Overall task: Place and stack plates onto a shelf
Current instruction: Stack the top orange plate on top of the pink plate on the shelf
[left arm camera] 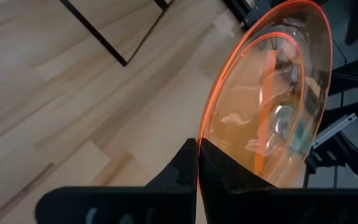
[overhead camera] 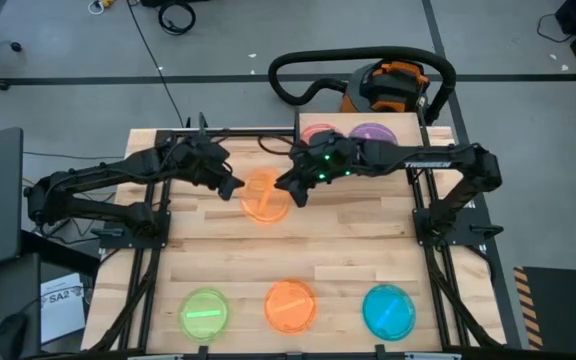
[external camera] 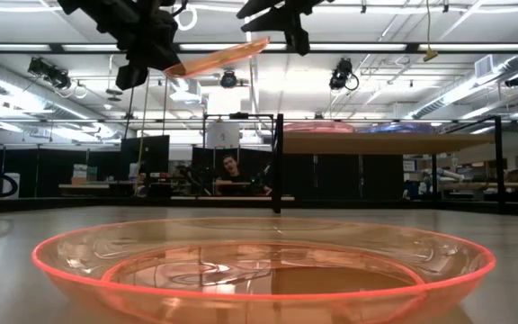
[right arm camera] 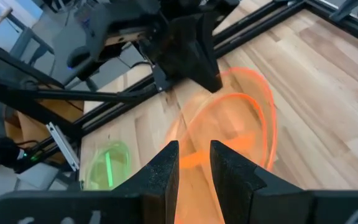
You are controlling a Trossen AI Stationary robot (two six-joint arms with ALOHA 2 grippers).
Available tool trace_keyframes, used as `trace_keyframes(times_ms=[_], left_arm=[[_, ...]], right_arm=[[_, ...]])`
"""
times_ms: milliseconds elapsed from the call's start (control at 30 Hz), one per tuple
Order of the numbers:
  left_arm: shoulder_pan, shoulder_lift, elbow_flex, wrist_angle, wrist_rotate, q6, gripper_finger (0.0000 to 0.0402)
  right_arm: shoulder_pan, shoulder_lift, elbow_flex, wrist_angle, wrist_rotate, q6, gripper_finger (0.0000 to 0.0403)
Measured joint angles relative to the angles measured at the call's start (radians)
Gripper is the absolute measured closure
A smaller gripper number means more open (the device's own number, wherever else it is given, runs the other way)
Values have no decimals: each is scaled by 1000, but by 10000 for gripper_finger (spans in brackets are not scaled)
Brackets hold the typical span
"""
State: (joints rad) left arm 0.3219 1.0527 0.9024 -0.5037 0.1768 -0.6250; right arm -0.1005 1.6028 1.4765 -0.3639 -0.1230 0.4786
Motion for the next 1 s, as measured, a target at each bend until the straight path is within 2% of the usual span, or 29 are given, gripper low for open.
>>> trace_keyframes(times_ms=[367,1000], left_arm=[[-53,0,0,-9,0,-16,393],[-69,0,0,16,0,-20,393]], right_arm=[[-36,-49,0,48,0,-10,305],[-49,-51,0,-63,0,-6,305]])
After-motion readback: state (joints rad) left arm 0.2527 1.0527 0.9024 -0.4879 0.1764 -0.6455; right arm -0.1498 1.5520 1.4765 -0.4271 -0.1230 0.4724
